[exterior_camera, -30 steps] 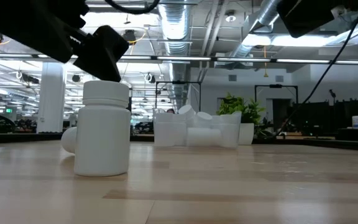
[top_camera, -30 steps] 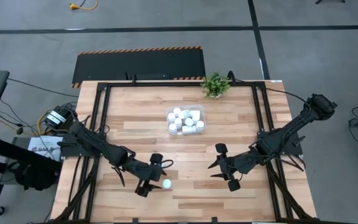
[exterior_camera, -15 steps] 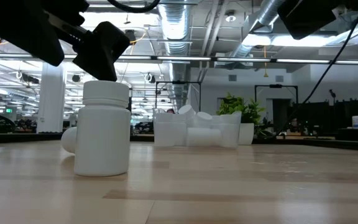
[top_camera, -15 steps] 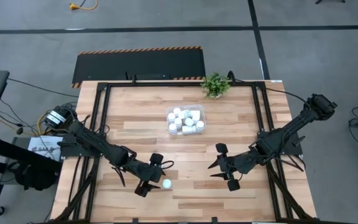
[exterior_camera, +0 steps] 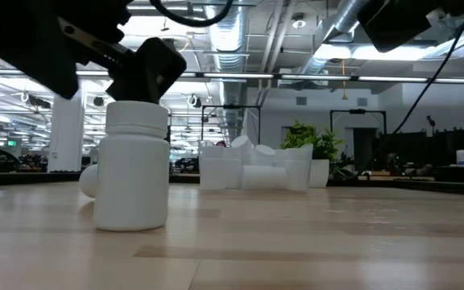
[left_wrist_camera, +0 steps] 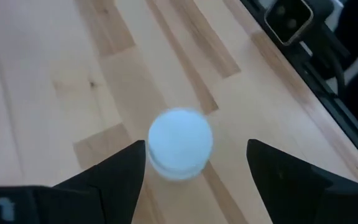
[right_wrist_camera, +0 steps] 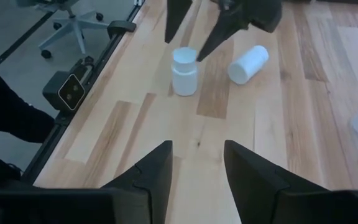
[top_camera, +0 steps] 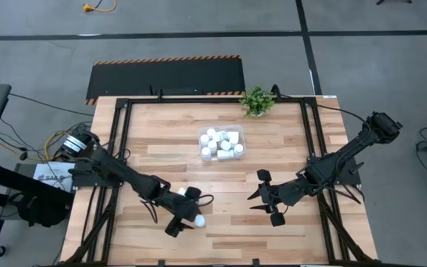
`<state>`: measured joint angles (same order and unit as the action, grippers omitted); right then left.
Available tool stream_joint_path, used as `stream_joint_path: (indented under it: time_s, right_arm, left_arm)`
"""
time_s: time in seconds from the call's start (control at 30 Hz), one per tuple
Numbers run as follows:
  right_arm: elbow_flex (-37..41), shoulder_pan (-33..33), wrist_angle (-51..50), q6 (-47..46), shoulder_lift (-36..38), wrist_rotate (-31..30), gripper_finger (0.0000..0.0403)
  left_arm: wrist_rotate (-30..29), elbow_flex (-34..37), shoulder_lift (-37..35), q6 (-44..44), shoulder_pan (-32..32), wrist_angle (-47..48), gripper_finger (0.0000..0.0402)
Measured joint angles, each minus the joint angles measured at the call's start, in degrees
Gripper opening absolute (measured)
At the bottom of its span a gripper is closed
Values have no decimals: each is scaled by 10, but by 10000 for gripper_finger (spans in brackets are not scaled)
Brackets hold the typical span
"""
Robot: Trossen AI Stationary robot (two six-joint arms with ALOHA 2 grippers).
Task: Pick and place pill bottles into a basket
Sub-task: Put the white medicine bottle into the transparent bin
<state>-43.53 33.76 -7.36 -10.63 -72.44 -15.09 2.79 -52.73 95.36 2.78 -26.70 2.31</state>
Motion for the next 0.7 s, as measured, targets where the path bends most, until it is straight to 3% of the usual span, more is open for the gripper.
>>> stream_joint_path:
  time_s: [0.7]
  right_arm:
    - [0,1,-8,5,0,0,138]
  left_arm:
    - [17,-7,25,-16,11,-19,268]
